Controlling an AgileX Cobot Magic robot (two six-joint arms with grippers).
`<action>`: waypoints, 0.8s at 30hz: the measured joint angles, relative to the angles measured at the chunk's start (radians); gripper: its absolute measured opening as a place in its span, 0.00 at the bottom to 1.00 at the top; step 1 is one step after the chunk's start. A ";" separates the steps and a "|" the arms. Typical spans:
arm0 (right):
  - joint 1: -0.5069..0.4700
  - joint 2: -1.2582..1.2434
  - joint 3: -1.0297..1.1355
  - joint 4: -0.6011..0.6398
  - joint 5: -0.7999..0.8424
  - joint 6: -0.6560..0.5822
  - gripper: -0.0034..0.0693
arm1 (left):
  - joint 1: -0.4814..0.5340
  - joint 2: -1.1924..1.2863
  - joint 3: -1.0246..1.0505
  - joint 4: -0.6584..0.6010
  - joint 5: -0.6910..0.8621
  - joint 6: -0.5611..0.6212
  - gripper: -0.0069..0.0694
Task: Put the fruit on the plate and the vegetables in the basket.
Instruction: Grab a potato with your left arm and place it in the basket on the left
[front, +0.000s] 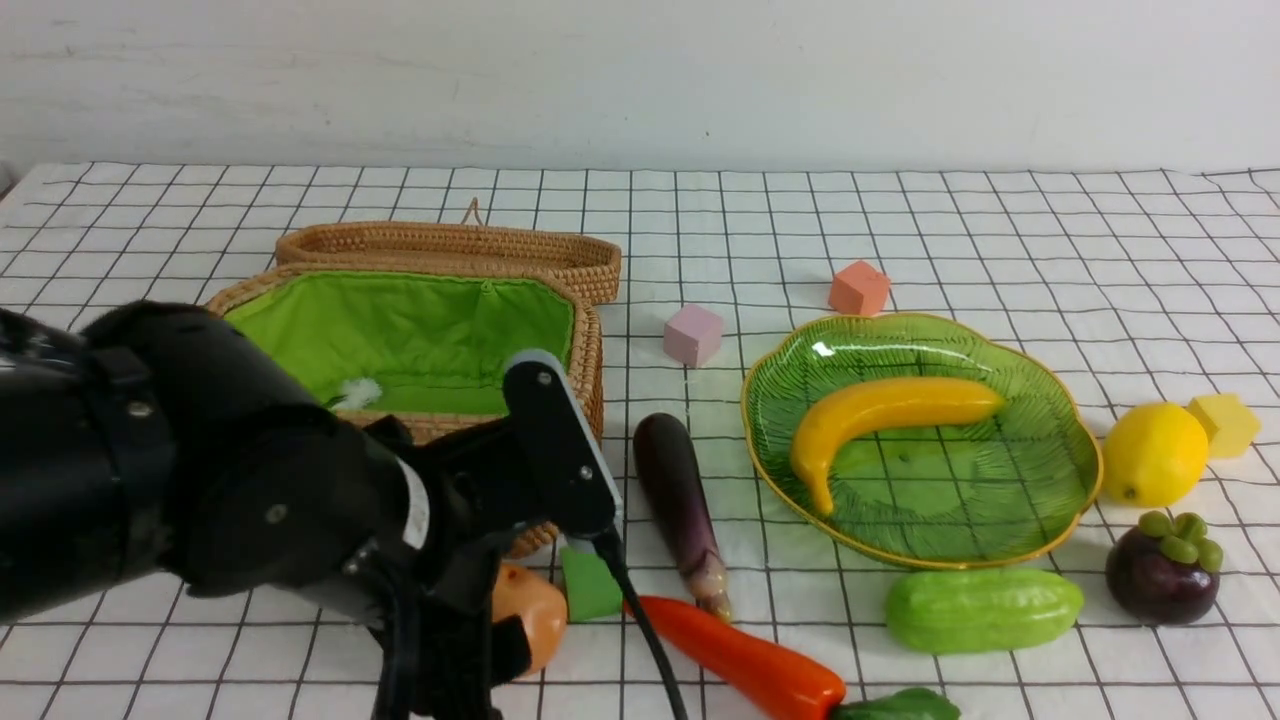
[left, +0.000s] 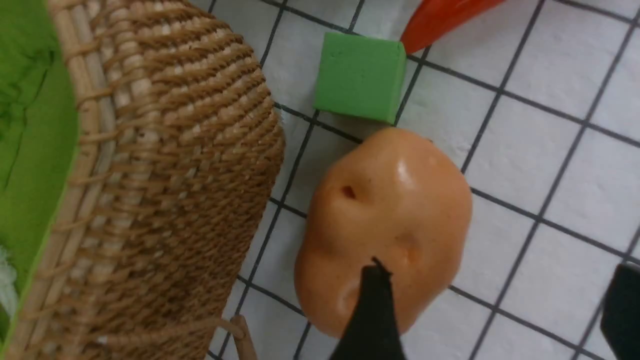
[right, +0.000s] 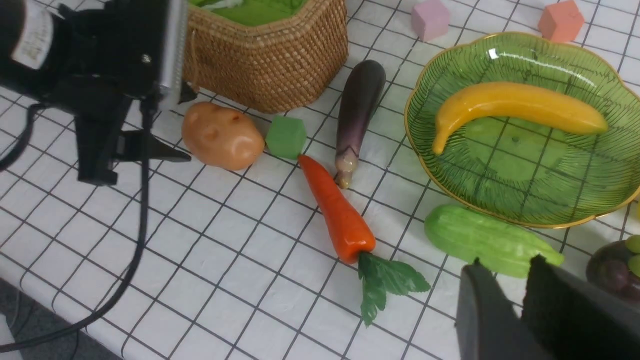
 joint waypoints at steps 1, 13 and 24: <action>0.000 0.000 0.000 0.004 0.000 0.000 0.26 | 0.000 0.014 0.000 0.015 -0.007 0.001 0.87; 0.000 0.000 0.000 0.045 0.000 -0.004 0.27 | 0.000 0.212 0.000 0.182 -0.139 -0.019 0.87; 0.000 0.000 0.000 0.055 0.000 -0.006 0.27 | 0.001 0.216 -0.015 0.052 -0.070 0.051 0.87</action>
